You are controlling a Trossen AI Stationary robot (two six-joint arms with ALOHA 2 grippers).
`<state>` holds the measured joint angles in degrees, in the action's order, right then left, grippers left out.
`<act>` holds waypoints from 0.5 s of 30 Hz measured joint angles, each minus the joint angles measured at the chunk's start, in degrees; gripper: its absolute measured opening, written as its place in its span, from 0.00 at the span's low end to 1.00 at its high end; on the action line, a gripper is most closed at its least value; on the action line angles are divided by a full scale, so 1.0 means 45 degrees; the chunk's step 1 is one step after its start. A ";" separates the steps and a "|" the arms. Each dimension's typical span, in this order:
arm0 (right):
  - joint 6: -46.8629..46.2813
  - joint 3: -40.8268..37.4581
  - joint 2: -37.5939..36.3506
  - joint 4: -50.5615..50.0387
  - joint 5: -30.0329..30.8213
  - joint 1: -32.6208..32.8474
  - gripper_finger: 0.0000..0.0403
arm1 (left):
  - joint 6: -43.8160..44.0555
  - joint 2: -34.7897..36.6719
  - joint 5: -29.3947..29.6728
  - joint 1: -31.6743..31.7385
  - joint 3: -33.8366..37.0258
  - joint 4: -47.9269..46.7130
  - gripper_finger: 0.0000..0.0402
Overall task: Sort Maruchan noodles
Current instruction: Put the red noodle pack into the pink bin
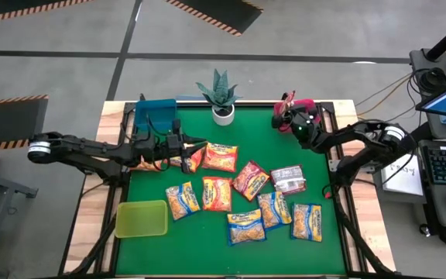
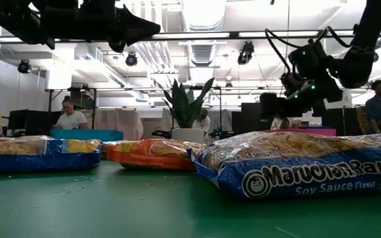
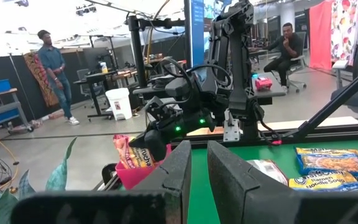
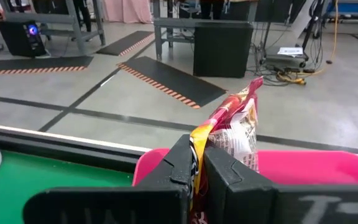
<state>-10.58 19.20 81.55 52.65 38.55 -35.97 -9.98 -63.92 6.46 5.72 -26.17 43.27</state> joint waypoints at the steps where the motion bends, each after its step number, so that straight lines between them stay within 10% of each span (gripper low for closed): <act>1: -0.0004 0.0000 0.0013 -0.0001 -0.0003 0.0018 0.02 | 0.0000 0.0000 0.0000 0.0000 0.0000 -0.0021 0.09; 15: -0.0245 0.0000 -0.0022 -0.0361 -0.1670 0.0044 0.15 | 0.0083 0.0000 0.0001 0.0000 0.0005 -0.0220 0.09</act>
<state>-11.69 19.20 81.45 51.03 31.04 -35.77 -9.61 -63.92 6.46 5.72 -26.15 42.28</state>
